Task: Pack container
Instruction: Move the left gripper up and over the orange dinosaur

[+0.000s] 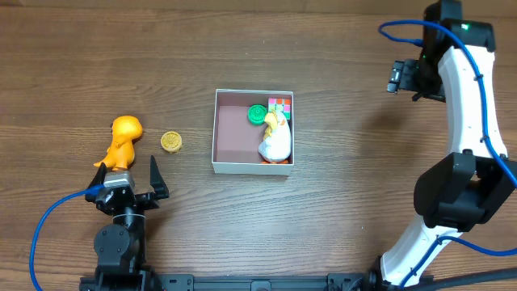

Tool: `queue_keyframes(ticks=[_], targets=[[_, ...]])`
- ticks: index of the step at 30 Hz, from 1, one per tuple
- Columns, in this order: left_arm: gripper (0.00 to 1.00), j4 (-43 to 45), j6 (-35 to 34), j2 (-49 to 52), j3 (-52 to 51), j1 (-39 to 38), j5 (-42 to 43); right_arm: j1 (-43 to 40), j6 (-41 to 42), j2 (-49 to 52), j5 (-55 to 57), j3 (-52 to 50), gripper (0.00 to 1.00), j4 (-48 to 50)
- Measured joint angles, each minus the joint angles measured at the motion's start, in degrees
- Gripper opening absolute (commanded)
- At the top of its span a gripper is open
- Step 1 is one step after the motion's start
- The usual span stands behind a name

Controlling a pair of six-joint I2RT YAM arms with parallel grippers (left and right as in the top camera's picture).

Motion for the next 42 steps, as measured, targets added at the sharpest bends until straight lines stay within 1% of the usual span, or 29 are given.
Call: queue_keyframes(ticks=[8, 12, 16, 20, 24, 28, 31, 34, 38, 41, 42], targets=[[1.0, 0.28, -0.28, 0.0, 0.0, 0.0, 0.35, -5.22, 0.04, 0.0, -0.81, -0.02, 1.0, -2.69], [1.0, 0.9, -0.39, 0.0, 0.0, 0.0, 0.98, -5.73, 0.02, 0.0, -3.17, -0.02, 1.0, -2.82], [1.0, 1.84, -2.4, 0.0, 0.0, 0.0, 5.35, -5.64, 0.02, 0.0, -4.5, -0.02, 1.0, -2.58], [1.0, 1.9, -7.5, 0.0, 0.0, 0.0, 12.28, -5.64, 0.02, 0.0, -5.14, -0.02, 1.0, -2.36], [1.0, 1.86, -10.97, 0.0, 0.02, 0.0, 18.64, -5.64, 0.04, 0.0, -5.27, -0.02, 1.0, -2.34], [1.0, -0.17, -10.95, 0.04, 2.12, 0.0, 21.31, -5.64, 0.0, 0.0, -5.27, -0.02, 1.0, -2.29], [1.0, -3.82, -8.07, 1.4, 7.98, 0.0, 21.46, -5.64, 0.0, 0.0, -5.27, -0.02, 1.0, -2.32], [1.0, -10.27, -4.46, 5.42, 17.2, 0.0, 20.55, -5.64, 0.04, 0.0, -5.29, -0.04, 1.0, -2.32], [1.0, -25.83, 0.0, 16.74, 34.67, 0.0, 17.51, -5.64, 0.02, 0.0, -5.44, -0.04, 1.0, -2.32], [1.0, -33.18, 2.75, 25.64, 46.1, 0.0, 17.14, -5.64, 0.02, 0.0, -5.46, -0.04, 1.0, -2.32], [1.0, -33.88, 3.96, 28.81, 50.18, 0.0, 17.11, -5.64, -0.02, 0.0, -5.44, -0.07, 1.0, -2.32]])
